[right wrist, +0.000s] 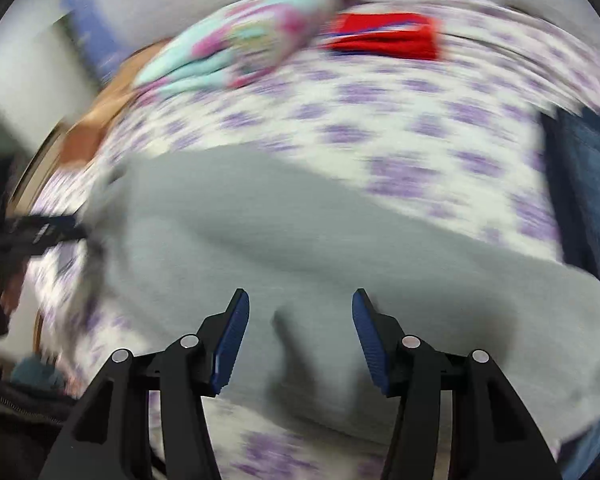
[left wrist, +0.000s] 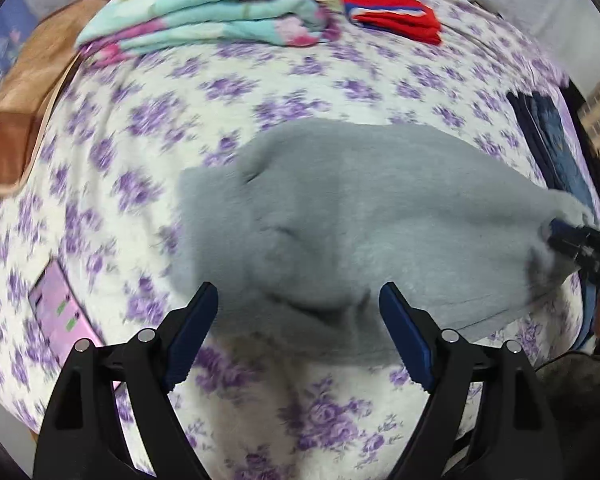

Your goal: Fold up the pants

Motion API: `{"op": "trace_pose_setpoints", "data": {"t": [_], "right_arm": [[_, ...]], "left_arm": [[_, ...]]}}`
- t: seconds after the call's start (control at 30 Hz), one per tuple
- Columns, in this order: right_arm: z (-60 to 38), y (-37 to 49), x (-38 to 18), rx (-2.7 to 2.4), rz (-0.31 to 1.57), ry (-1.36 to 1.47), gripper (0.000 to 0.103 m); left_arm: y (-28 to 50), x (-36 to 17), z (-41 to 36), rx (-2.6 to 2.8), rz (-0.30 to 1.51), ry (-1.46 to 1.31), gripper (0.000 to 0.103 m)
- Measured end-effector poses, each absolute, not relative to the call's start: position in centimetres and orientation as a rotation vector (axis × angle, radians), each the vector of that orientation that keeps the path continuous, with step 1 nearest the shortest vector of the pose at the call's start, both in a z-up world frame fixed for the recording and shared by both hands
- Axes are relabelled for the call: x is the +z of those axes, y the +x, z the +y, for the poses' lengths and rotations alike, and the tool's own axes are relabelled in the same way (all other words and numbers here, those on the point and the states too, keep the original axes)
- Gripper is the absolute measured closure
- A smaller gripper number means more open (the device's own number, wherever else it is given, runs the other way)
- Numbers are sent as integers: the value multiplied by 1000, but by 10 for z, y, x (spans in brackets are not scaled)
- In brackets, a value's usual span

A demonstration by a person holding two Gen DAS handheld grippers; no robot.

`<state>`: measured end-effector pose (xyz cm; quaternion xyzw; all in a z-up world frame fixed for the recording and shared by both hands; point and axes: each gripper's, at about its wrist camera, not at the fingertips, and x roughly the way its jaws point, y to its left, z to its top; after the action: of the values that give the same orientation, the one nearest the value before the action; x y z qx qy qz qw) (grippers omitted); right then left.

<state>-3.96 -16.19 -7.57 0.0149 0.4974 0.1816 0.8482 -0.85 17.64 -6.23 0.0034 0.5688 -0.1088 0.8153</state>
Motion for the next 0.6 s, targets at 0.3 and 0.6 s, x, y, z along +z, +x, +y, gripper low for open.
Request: {"op": "trace_pose_setpoints", "data": {"t": [0.3,0.6], "right_arm": [[-47,-54,-81,779,1091,-255,49],[7,-31,-104,789,1092,-417,94]], "left_arm": [[-14,-74,211,-121,1256,-158,29],[1,-84,213,-71,1293,-203,38]]}}
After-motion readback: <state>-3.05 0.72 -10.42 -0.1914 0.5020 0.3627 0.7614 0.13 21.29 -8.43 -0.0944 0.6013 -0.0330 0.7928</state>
